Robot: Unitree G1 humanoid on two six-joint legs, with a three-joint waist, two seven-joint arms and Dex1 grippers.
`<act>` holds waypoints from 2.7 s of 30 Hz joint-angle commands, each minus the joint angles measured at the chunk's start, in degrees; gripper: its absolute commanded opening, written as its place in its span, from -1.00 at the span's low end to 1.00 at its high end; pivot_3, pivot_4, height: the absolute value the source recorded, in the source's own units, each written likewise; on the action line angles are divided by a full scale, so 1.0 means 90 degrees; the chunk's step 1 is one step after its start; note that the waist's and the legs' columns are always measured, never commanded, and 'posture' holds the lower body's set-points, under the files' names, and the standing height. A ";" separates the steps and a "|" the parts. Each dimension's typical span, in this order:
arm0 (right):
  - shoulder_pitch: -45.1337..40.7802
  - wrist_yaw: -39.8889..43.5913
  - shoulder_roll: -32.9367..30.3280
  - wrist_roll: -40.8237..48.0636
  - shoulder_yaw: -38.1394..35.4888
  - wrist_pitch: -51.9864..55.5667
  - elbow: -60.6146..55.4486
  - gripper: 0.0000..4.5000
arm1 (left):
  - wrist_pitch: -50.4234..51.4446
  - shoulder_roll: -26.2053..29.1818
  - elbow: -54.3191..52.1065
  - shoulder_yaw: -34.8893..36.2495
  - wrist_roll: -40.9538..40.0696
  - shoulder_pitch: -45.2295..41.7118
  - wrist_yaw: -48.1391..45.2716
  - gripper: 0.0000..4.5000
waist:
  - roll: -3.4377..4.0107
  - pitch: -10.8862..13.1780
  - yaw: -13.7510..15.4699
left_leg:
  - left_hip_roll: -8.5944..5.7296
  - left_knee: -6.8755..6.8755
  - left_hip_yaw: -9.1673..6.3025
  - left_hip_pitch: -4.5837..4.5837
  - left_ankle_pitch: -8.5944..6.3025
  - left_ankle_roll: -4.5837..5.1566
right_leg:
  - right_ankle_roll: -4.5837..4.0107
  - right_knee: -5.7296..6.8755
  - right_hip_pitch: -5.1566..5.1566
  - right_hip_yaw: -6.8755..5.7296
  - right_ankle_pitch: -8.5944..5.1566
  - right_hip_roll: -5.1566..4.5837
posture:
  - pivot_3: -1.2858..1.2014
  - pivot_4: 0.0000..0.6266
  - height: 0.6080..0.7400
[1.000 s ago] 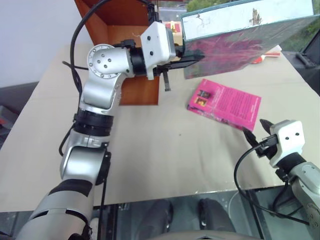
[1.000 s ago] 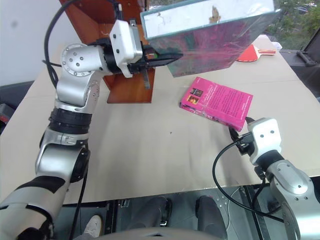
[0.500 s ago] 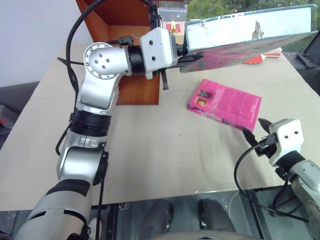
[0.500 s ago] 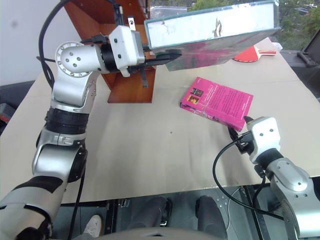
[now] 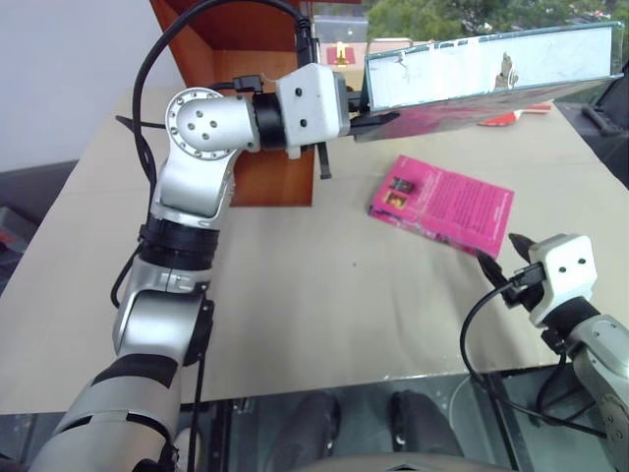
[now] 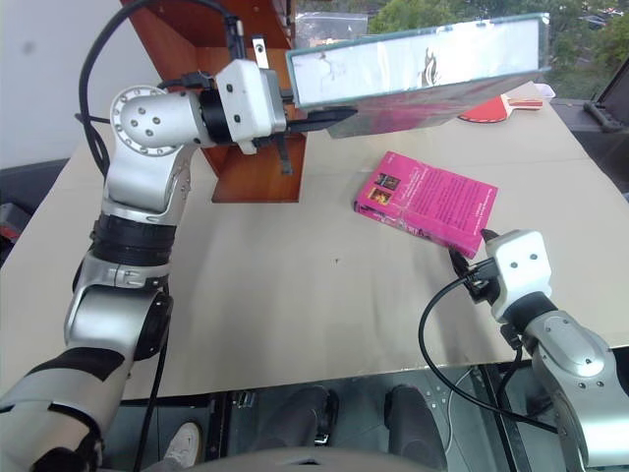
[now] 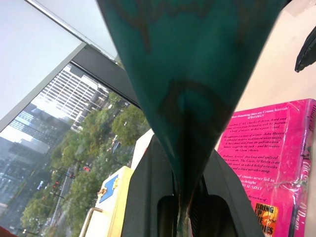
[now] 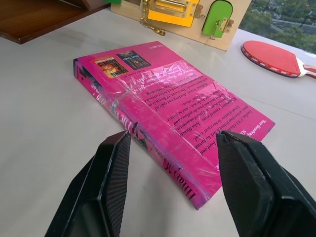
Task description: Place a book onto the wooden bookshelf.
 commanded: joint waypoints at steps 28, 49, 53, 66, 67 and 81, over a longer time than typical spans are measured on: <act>0.0189 -0.0099 0.0127 -0.0003 -0.0258 0.0045 -0.0427 0.25 | -0.0240 -0.0029 0.0134 -0.0037 0.0038 -0.0091 0.0116 -0.97 | 0.0000 0.0000 0.0000 | 0.0000 0.0008 0.0005 0.0007 0.0001 0.0000 | 0.0000 0.0015 0.0001 0.0005 0.0000 0.0001 | 0.03 -0.52 1.00; 0.0159 -0.0123 0.0112 0.0006 -0.0305 0.0110 -0.0444 0.25 | -0.0044 -0.0049 0.0193 -0.0071 0.0157 -0.0206 0.0286 -0.97 | 0.0000 0.0000 -0.0001 | 0.0000 0.0009 0.0005 0.0007 0.0001 0.0000 | 0.0000 0.0018 0.0001 0.0005 0.0000 0.0001 | 0.03 -0.52 1.00; 0.0166 -0.0127 0.0106 0.0014 -0.0328 0.0128 -0.0455 0.25 | -0.0092 -0.0039 0.0209 -0.0090 0.0192 -0.0231 0.0286 -0.97 | 0.0001 0.0000 -0.0001 | 0.0000 0.0009 0.0006 0.0008 0.0001 0.0000 | 0.0000 0.0018 0.0001 0.0006 0.0000 0.0001 | 0.03 -0.52 1.00; -0.0061 0.0087 -0.0184 0.0102 -0.0807 0.0076 -0.0277 0.25 | -0.0247 0.0618 0.0220 0.0014 0.0082 -0.1045 -0.0495 -0.97 | -0.0001 0.0001 -0.0020 | 0.0001 0.0010 0.0010 0.0011 0.0001 0.0000 | 0.0000 0.0022 0.0002 0.0009 0.0000 0.0003 | 0.03 -0.52 1.00; -0.0097 0.0148 -0.0226 0.0132 -0.0880 0.0043 -0.0247 0.25 | -0.0186 0.0706 0.0258 0.0057 0.0064 -0.1163 -0.0557 -0.97 | -0.0001 0.0001 -0.0019 | 0.0001 0.0010 0.0010 0.0010 0.0001 0.0000 | 0.0000 0.0022 0.0001 0.0009 0.0000 0.0004 | 0.03 -0.52 1.00; -0.1473 0.1017 -0.0936 0.1133 -0.1354 -0.0043 0.0317 0.25 | -0.0219 0.2532 0.1512 -0.0280 0.1086 -0.2450 -0.1817 -0.97 | -0.0003 0.0010 -0.0169 | 0.0003 0.0011 0.0016 0.0020 0.0000 0.0003 | 0.0002 0.0024 0.0012 0.0009 -0.0001 0.0007 | 0.03 -0.52 1.00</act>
